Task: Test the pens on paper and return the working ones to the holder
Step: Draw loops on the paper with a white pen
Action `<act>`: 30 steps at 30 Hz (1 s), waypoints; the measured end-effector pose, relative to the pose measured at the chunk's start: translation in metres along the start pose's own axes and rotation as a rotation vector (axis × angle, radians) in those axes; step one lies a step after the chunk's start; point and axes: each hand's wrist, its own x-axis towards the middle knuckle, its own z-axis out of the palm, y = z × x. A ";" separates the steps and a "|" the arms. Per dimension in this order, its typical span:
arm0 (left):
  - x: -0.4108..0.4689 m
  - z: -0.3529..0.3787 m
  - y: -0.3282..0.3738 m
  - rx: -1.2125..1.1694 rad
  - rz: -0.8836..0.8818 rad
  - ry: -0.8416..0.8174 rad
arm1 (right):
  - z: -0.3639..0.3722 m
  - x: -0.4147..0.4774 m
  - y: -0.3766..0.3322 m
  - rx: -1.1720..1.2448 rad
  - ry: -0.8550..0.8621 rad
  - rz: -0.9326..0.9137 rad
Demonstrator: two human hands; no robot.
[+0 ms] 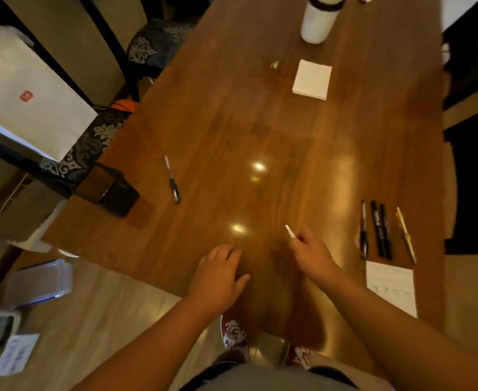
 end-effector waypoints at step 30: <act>-0.023 0.109 0.244 0.350 0.455 -0.223 | -0.194 -0.114 0.188 0.420 0.239 0.059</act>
